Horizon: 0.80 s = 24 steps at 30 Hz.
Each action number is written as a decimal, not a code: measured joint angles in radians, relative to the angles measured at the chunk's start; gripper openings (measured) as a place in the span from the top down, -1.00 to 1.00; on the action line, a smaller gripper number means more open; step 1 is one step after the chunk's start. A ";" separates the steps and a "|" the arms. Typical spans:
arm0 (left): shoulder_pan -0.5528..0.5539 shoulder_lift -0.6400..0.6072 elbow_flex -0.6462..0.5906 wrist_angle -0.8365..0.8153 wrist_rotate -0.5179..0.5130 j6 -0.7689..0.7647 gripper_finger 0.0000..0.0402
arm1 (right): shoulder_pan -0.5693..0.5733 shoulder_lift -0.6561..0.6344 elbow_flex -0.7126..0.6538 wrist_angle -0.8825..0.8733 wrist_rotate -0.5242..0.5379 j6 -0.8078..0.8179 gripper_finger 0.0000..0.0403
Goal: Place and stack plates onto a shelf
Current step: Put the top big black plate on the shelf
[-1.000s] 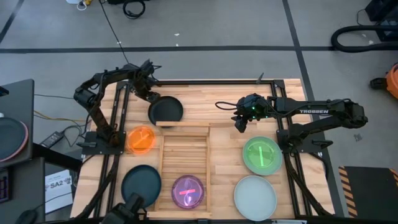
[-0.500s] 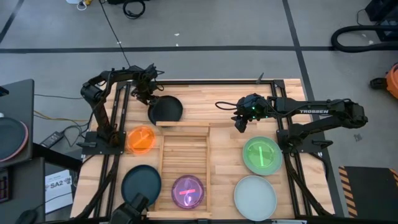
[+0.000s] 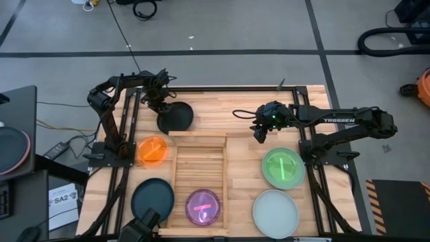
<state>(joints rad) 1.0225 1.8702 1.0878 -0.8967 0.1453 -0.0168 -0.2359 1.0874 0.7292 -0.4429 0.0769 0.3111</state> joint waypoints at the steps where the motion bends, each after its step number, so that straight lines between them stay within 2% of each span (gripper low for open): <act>1: 0.000 0.000 0.000 0.000 0.000 0.000 0.38 | 0.000 0.000 0.000 0.000 0.000 0.000 0.24; 17: 0.001 0.003 -0.002 -0.002 0.026 0.002 0.71 | 0.000 0.000 0.000 0.000 0.000 0.000 0.24; 24: 0.001 0.003 -0.002 -0.002 0.028 0.002 0.75 | 0.000 0.000 0.000 0.000 0.000 0.000 0.24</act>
<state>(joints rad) 1.0237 1.8729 1.0859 -0.8989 0.1729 -0.0151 -0.2363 1.0874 0.7292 -0.4427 0.0772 0.3111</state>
